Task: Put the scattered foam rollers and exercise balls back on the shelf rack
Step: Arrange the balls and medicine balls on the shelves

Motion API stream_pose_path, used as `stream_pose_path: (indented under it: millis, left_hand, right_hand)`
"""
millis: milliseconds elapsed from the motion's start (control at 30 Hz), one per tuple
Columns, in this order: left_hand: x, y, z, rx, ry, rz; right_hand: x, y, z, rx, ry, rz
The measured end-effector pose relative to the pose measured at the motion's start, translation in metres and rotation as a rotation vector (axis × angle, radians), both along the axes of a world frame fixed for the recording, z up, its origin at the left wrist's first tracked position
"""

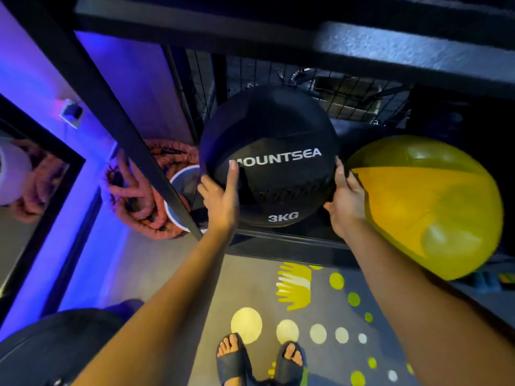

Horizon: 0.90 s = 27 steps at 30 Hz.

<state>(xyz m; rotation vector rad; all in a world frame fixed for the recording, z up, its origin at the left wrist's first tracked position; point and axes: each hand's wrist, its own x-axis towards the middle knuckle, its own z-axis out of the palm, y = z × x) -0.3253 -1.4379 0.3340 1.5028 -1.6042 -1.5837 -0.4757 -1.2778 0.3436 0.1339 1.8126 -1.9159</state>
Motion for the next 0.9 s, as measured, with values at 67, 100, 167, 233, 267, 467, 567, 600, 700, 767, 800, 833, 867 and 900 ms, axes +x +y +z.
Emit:
stream_pose_path:
  millis: [67,100,167,233,267,467,567,600,700,767,800,833,867,900]
  left_hand:
    - [0.008,-0.008,-0.007,-0.024,-0.041,-0.001]
    - [0.013,-0.012,-0.010,-0.044,-0.052,-0.015]
    - [0.022,-0.016,-0.011,-0.095,-0.064,-0.059]
    - [0.028,-0.020,-0.013,-0.126,-0.075,-0.091]
    - [0.028,-0.021,-0.012,-0.118,-0.082,-0.105]
    - [0.021,-0.031,-0.004,-0.113,-0.135,-0.098]
    - [0.016,-0.033,0.001,-0.124,-0.206,-0.120]
    - [0.014,-0.034,0.002,-0.132,-0.226,-0.131]
    - [0.010,-0.036,0.005,-0.165,-0.250,-0.188]
    - [0.009,-0.035,0.007,-0.188,-0.222,-0.195]
    - [0.010,-0.031,0.011,-0.199,-0.206,-0.181]
    - [0.011,-0.026,0.014,-0.220,-0.200,-0.160]
    - [0.013,-0.019,0.016,-0.254,-0.199,-0.131]
    - [0.015,-0.009,0.018,-0.306,-0.191,-0.098]
  right_hand:
    - [0.010,-0.002,-0.002,-0.006,0.042,0.030]
    - [0.015,-0.003,-0.003,-0.009,0.069,0.038]
    - [0.023,-0.003,-0.010,0.014,0.156,0.065]
    - [0.024,-0.003,-0.017,0.086,0.228,0.086]
    - [0.024,-0.003,-0.018,0.115,0.249,0.081]
    - [0.032,-0.010,-0.010,0.145,0.330,0.078]
    - [0.043,-0.010,-0.013,0.151,0.323,0.039]
    - [0.046,-0.008,-0.017,0.147,0.322,0.013]
    - [0.048,0.001,-0.026,0.162,0.318,0.029]
    - [0.045,0.010,-0.025,0.223,0.337,0.080]
    - [0.043,0.014,-0.021,0.262,0.360,0.109]
    - [0.041,0.017,-0.016,0.294,0.383,0.151]
    - [0.040,0.021,-0.012,0.343,0.410,0.204]
    - [0.040,0.026,-0.009,0.397,0.440,0.263]
